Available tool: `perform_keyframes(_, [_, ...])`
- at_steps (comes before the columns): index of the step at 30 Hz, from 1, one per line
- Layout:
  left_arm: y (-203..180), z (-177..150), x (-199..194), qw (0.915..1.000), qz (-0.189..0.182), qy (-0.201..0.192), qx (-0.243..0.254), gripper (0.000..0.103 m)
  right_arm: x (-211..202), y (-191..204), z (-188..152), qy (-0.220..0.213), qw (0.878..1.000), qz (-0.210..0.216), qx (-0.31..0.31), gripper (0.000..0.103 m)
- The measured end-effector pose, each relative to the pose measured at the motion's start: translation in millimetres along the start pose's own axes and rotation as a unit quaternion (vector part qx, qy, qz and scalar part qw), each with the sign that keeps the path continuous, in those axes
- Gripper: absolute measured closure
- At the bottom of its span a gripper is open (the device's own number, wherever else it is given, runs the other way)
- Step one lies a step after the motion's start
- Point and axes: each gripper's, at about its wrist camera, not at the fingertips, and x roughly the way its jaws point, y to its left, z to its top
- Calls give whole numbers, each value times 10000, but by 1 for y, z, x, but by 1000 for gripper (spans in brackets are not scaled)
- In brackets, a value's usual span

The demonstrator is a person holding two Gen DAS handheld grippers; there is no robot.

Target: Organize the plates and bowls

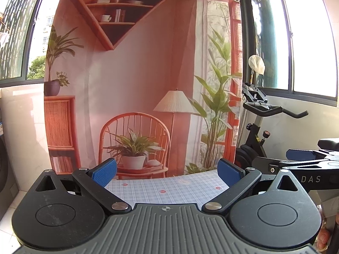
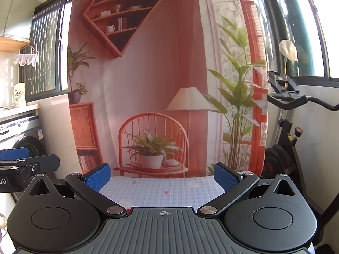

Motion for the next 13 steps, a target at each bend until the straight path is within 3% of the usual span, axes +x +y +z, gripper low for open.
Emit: perform_keyframes(13, [-1,-1,-1,9998,-185,-42,27,1,3,2,-6,21,10000,-1,28,0])
